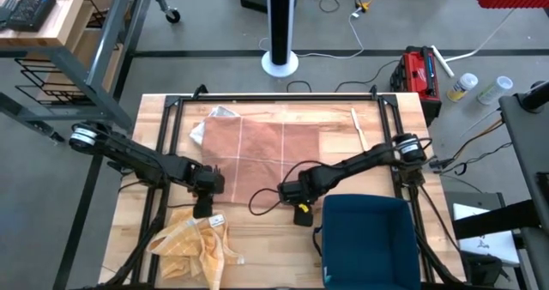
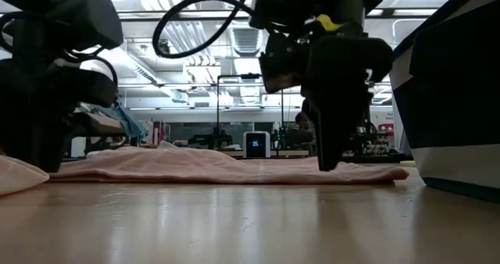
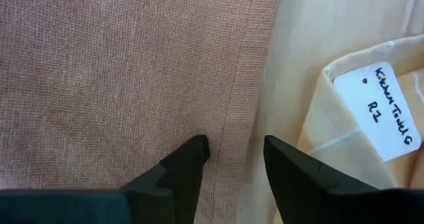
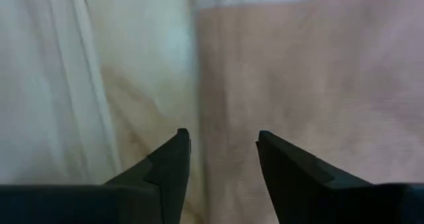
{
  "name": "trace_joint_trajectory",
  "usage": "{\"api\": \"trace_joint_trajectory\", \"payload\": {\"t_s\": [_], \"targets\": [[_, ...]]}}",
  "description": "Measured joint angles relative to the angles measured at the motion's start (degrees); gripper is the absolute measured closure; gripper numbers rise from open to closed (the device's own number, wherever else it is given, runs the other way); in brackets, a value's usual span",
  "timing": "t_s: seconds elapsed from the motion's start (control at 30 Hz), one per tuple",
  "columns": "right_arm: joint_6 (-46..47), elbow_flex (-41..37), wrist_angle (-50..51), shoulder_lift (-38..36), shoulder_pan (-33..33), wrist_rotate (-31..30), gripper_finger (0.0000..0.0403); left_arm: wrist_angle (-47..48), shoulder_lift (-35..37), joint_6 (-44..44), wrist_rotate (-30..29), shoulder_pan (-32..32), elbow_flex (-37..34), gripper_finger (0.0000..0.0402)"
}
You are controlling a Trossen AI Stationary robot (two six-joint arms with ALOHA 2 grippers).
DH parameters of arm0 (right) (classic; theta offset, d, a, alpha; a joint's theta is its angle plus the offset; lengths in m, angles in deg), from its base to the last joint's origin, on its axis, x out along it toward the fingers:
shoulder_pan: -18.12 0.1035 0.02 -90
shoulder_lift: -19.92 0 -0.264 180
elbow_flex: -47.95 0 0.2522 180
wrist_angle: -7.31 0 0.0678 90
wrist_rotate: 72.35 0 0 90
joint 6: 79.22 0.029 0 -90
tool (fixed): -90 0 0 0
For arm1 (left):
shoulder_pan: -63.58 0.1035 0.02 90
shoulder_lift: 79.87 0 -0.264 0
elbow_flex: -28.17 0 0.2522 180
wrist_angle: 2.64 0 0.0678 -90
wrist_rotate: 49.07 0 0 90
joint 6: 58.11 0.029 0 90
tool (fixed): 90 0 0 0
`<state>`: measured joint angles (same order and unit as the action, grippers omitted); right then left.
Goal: Fold towel
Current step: Fold the brown towel
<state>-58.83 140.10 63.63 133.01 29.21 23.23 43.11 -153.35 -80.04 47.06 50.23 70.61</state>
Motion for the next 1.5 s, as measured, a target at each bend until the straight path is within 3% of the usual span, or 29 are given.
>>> {"api": "trace_joint_trajectory", "payload": {"t_s": [0.2, 0.43, 0.53, 0.67, 0.77, 1.03, 1.5], "targets": [[1.0, 0.2, -0.4, 2.2, 0.0, -0.3, 0.0231, -1.4, 0.1, 0.5, -3.1, -0.1, -0.8, 0.0246], [2.3, 0.3, -1.7, 3.0, 0.1, -3.6, 0.0248, -2.3, -0.2, 1.5, -6.7, 0.0, -0.9, 0.0303], [2.2, 0.2, -1.6, 3.0, 0.1, -5.4, 0.0278, -2.0, -0.2, 0.3, -8.3, 0.0, -0.9, 0.0342], [0.5, 0.2, -1.5, 3.5, 0.0, -7.2, 0.0354, -2.0, -0.2, 0.4, -8.8, 0.0, -0.9, 0.0392], [-0.6, 0.2, -1.2, 3.9, -0.1, -7.4, 0.0392, -1.9, -0.2, -0.2, -8.8, 0.0, -0.9, 0.0389], [0.1, -0.2, 4.4, -1.1, -0.2, -7.4, 0.04, 9.0, -0.6, -2.2, -4.5, -1.4, 3.9, 0.04], [1.0, 0.0, 11.7, -11.0, -0.3, -6.7, 0.0402, 29.2, -0.4, -2.2, -2.6, -2.6, 21.5, 0.0401]]}}
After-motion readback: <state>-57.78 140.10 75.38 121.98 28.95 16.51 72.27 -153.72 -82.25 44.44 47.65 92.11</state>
